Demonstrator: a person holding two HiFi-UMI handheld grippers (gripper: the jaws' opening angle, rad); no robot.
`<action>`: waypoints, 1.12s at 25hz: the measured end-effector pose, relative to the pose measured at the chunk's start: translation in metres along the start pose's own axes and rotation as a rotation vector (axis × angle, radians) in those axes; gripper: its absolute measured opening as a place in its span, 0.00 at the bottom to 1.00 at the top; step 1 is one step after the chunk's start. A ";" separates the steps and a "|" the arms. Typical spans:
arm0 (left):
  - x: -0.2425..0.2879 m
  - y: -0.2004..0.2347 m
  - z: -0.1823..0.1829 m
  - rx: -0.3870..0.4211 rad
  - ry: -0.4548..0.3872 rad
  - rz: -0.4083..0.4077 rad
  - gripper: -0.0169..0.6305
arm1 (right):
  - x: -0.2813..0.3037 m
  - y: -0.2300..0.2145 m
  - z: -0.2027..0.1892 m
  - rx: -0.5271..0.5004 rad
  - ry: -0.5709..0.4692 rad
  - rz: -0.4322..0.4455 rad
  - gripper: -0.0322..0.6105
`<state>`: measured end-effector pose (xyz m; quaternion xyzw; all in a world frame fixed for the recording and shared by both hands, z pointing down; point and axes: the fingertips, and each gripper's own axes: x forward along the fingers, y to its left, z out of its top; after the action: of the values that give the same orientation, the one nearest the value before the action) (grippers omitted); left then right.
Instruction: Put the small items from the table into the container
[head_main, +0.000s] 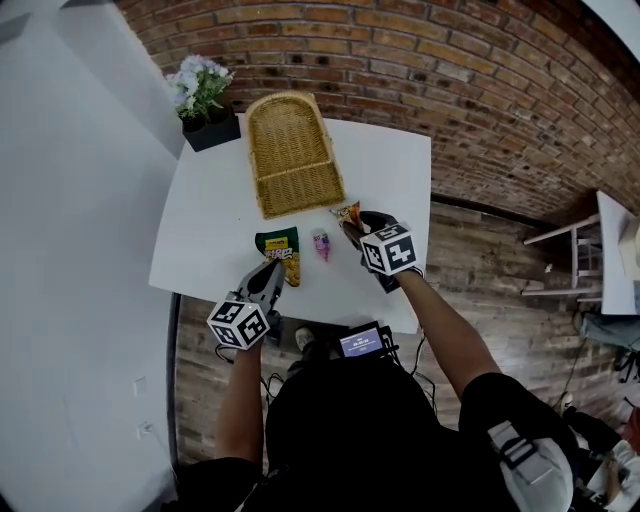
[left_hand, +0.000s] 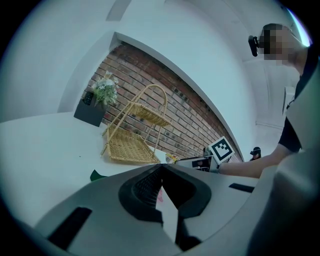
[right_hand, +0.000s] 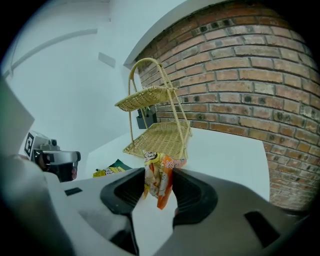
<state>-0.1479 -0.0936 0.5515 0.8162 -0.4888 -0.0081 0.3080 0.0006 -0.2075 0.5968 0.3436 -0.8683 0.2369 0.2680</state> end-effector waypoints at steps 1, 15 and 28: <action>0.002 0.002 0.001 -0.002 0.001 0.002 0.04 | 0.004 -0.001 0.004 -0.004 0.000 0.003 0.33; 0.022 0.024 0.020 -0.015 -0.002 0.015 0.04 | 0.055 -0.007 0.044 -0.023 -0.007 0.034 0.33; 0.019 0.032 0.016 -0.037 -0.002 0.037 0.04 | 0.088 -0.012 0.048 -0.010 0.026 0.042 0.33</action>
<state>-0.1682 -0.1272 0.5604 0.8012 -0.5038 -0.0124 0.3228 -0.0598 -0.2856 0.6197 0.3206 -0.8730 0.2425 0.2762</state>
